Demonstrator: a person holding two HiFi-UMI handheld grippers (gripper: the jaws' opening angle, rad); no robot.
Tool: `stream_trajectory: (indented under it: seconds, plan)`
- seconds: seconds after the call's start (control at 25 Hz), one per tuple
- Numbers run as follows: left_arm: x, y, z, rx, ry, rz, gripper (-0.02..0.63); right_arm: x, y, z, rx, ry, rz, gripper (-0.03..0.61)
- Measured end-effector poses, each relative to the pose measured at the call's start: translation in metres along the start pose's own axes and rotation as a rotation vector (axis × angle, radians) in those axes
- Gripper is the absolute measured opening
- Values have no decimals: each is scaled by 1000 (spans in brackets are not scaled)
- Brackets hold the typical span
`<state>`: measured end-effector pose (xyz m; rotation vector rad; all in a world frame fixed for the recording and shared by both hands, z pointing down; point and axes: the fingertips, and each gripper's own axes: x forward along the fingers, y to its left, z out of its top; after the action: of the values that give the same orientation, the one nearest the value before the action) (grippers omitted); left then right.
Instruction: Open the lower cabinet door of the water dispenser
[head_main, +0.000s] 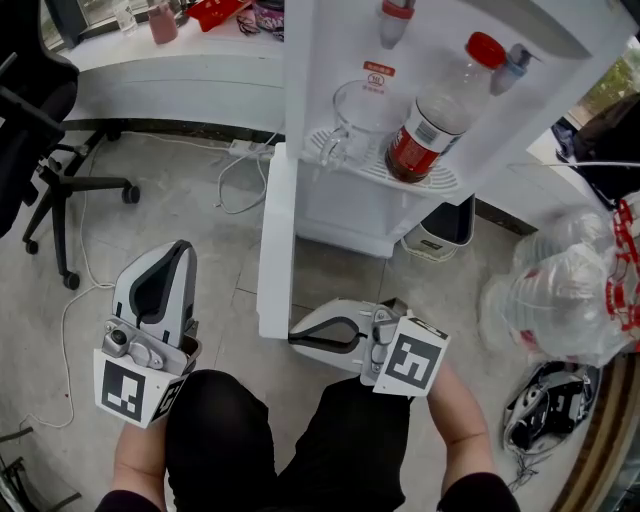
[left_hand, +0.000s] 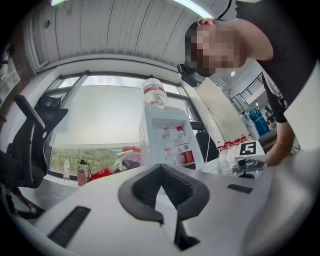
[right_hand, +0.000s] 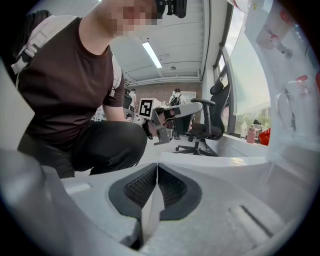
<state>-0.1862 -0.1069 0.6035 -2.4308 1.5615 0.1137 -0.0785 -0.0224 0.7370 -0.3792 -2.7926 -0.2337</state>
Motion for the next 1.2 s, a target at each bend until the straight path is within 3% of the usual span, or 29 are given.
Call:
stream_trajectory:
  seconds: [0.2,0.4,0.96,1.2]
  plan:
    - [-8,4,-10,-32,36,0,8,21,-5,6,-22,-10,45,9]
    - [-8,12,-4,6,15,13,8,36,-10,9,-41,-13,72,6]
    - [-12,20,-16,-54,21,14,8,67,-26,3,-33,4,55,6]
    - [-5,20,-16,-40,3,23,8,77,-30,7,-35,3,36,6]
